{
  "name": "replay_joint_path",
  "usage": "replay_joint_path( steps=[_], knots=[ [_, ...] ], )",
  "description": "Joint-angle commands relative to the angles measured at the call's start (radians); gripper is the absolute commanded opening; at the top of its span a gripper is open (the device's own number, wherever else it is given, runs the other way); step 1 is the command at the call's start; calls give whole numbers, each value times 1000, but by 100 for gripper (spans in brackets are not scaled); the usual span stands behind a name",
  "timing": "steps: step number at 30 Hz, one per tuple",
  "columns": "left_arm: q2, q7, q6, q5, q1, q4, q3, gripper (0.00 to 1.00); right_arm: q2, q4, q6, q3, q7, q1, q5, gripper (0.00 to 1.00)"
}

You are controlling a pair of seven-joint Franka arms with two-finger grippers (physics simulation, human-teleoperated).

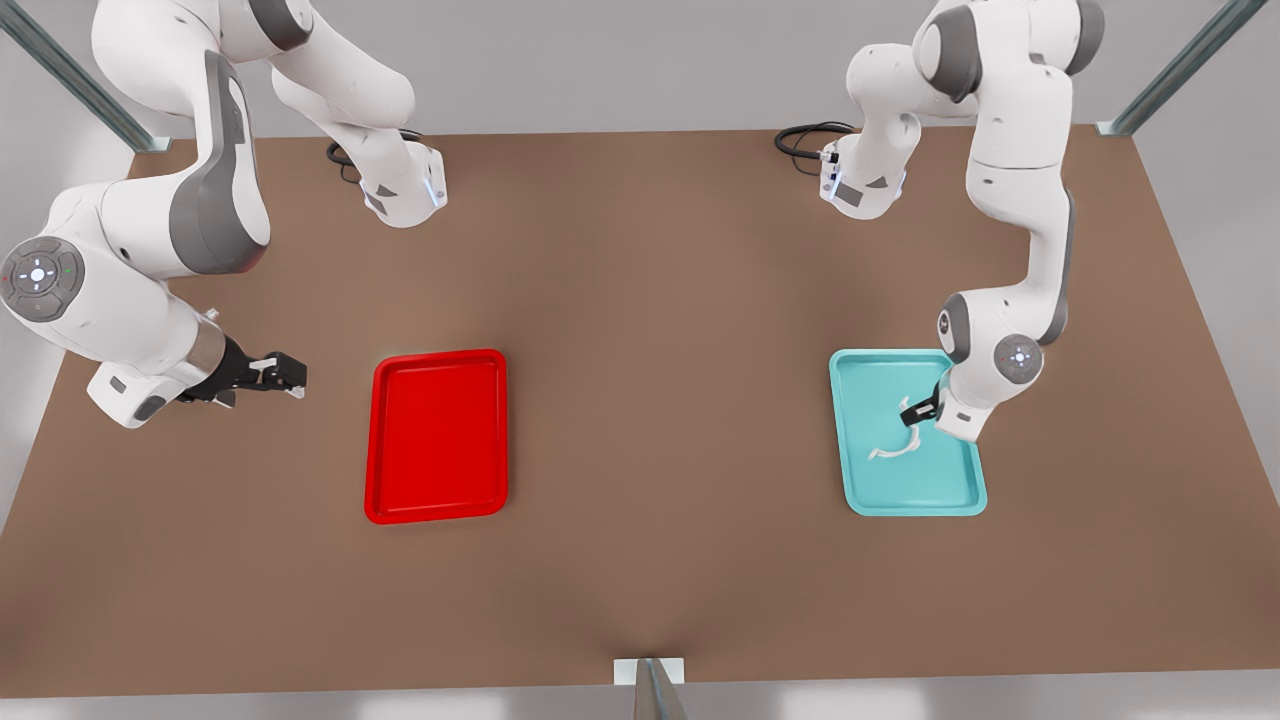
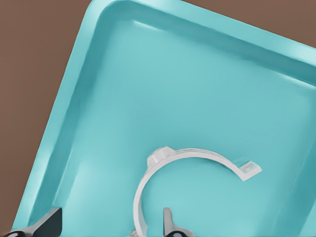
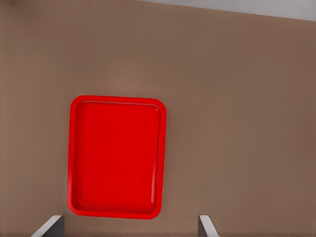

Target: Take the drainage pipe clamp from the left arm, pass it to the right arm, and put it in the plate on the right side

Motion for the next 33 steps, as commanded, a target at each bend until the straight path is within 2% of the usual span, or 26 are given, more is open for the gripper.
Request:
replay_joint_path(
  steps=[1,4,5,6,14,18,21,30,33],
  knots=[
    [15,-152,60,3,-5,-4,-1,100,-1,0,1,0,-4,0,1,100],
    [31,-153,60,3,-5,-4,-4,95,2,0,0,0,-4,-2,1,100],
    [32,-153,60,3,-5,-4,-4,90,2,0,0,0,-4,-2,1,100],
    [35,-153,60,2,-5,-4,-4,80,2,0,0,0,-4,-2,1,100],
    [46,-156,62,2,-5,1,-21,76,5,0,0,-2,-4,-2,1,100],
    [55,-156,62,2,-5,1,-22,57,5,0,0,-2,-4,-2,1,100],
    [66,-156,63,2,-5,4,-22,55,5,0,0,-2,-4,-2,1,100],
    [66,-156,63,0,-5,4,-22,24,6,0,0,-3,-18,-3,1,100],
    [66,-158,59,0,-5,12,-22,21,6,0,0,-3,-18,-3,1,100]
  ],
)
